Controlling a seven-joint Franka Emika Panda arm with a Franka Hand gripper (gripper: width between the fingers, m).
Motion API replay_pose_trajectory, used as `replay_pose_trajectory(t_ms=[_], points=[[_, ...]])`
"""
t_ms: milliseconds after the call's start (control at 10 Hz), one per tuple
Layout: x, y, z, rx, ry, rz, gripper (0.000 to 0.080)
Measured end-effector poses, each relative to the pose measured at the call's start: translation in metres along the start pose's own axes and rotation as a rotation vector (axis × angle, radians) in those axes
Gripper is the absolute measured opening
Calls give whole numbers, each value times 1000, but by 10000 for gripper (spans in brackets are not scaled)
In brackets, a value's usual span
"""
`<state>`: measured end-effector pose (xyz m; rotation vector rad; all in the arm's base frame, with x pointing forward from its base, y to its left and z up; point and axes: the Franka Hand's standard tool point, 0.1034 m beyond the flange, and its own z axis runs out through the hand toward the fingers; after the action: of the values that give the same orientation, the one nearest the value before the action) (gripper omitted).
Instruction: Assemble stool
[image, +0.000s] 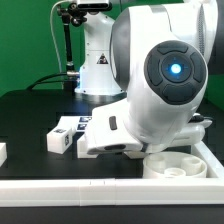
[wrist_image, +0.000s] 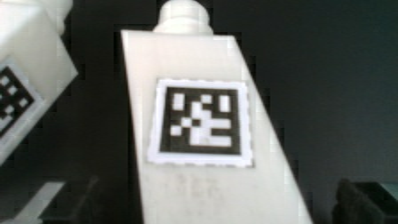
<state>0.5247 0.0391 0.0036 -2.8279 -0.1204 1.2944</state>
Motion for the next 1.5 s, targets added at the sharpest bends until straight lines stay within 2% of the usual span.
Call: replay_pose_trajectory(t_ms=[400,500,600,700,1000,1200,1500], points=[[3,1,0,2,13,2,627],[3,1,0,2,13,2,454],[2,1,0,2,13,3,454],[3,0,0,0,14,2,325],[2,-1,-2,0,16,-12,325],[-3,-2,-22,8,40,-61,325],[-30,-5,-59,36,60,-85,327]])
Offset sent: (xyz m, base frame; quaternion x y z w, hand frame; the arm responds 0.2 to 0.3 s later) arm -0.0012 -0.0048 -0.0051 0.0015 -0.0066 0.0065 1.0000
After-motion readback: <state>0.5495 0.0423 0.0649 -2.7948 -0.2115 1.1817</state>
